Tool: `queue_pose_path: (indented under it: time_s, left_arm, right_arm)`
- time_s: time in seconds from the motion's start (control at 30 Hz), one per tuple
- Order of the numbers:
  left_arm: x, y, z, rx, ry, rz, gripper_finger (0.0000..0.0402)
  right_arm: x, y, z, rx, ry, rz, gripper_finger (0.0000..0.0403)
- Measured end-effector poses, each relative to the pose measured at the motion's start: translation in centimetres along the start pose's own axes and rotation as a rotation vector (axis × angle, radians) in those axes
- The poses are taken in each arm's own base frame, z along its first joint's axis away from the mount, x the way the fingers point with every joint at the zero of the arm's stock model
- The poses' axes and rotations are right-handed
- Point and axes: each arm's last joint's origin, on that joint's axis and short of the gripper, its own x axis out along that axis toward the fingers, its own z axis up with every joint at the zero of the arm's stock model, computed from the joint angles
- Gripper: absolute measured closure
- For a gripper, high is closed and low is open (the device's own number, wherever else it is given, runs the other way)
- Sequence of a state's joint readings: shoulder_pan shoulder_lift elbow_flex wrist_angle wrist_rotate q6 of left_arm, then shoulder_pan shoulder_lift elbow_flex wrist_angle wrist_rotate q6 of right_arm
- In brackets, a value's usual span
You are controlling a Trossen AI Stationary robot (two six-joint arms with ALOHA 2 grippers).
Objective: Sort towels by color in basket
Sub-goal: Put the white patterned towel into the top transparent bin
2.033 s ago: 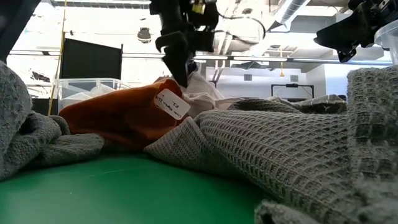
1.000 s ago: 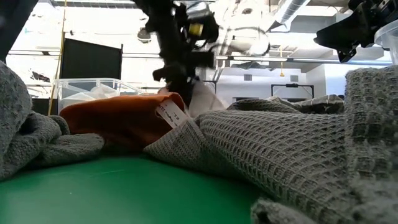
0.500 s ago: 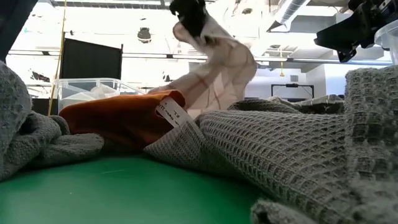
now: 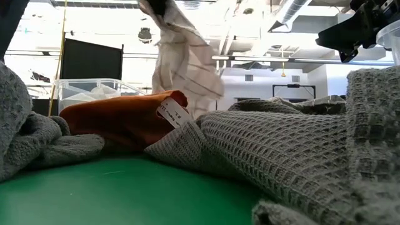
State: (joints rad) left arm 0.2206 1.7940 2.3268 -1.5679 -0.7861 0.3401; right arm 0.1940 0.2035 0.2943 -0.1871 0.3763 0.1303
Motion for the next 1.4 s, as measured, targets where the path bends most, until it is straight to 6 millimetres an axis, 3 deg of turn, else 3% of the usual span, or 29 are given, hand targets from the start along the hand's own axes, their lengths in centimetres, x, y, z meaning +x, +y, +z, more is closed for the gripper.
queue_pose_path:
  time_s: [0.27, 0.57, 1.03, 1.4]
  left_arm:
    - [-3.5, 4.1, -4.5, -0.176, -0.011, 0.175, 0.0380]
    - [-6.8, 6.9, -9.1, -0.305, 0.007, 0.378, 0.0380]
    - [-10.3, 9.0, -14.1, -0.495, 0.033, 0.605, 0.0380]
    - [-12.4, 9.6, -17.2, -0.601, -0.015, 0.631, 0.0380]
  right_arm:
    - [0.0, 0.0, 0.0, 0.011, 0.000, 0.000, 0.0285]
    - [0.0, 0.0, 0.0, 0.011, 0.000, 0.000, 0.0285]
    - [0.0, 0.0, 0.0, 0.011, 0.000, 0.000, 0.0285]
    - [0.0, 0.0, 0.0, 0.010, 0.000, 0.000, 0.0285]
